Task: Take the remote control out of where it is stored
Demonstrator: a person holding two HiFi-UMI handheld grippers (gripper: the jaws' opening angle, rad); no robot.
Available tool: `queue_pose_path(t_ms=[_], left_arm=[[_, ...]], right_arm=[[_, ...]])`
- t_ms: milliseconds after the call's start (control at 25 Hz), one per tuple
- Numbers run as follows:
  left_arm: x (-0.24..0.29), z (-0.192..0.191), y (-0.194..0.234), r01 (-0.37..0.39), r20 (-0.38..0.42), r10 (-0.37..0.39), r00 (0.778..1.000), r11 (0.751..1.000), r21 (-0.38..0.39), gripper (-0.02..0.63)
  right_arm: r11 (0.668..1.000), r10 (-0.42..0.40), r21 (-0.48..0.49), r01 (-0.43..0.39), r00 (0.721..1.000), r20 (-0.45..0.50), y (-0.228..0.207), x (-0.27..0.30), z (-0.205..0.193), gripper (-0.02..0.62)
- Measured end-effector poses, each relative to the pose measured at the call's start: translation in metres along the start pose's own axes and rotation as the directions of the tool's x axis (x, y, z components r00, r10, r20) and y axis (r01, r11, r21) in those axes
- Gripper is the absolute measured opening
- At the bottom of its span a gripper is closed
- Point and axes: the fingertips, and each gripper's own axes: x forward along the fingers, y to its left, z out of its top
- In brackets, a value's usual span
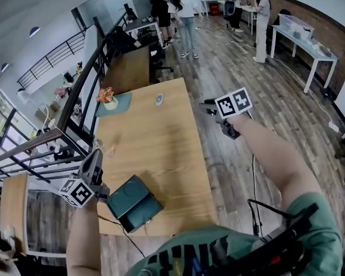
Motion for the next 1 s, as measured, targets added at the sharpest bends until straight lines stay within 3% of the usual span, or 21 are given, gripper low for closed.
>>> queue_pose_path(t_ms=[160,320,440,560,760,1000], left_arm=[[-0.062,-0.009,-0.035,-0.014,-0.004,0.014,1.0,1.0,0.005,0.005],[-0.111,-0.017,-0.049,-0.024,-0.005,0.024,1.0,0.999,0.035,0.005],[-0.149,-0.016,-0.053,-0.011,0.022,0.011,1.0,0.999,0.034,0.005],[-0.19,-0.025,-0.049,-0.012,0.042,0.012,0.999,1.0,0.003,0.005],[-0.238,-0.037,-0.016,-0.036,0.037,0.037,0.999,0.999,-0.029,0.005],[-0.259,-0.068,0.015,-0.062,0.029,0.067,0.997,0.989,-0.135,0.005]], right_arm=[[0.999,0.044,-0.001,-0.044,0.999,0.016,0.037,-0.024,-0.015,0.113],[0.996,0.089,-0.034,-0.086,0.993,0.084,0.087,-0.035,-0.015,0.006],[0.988,0.151,-0.059,-0.144,0.975,0.164,0.145,-0.053,-0.014,0.006],[0.986,0.164,-0.067,-0.153,0.964,0.207,0.193,-0.065,-0.038,0.005],[0.98,0.194,-0.012,-0.197,0.955,0.224,0.256,-0.045,-0.078,0.005],[0.971,0.24,-0.055,-0.234,0.951,0.194,0.296,-0.02,-0.09,0.005]])
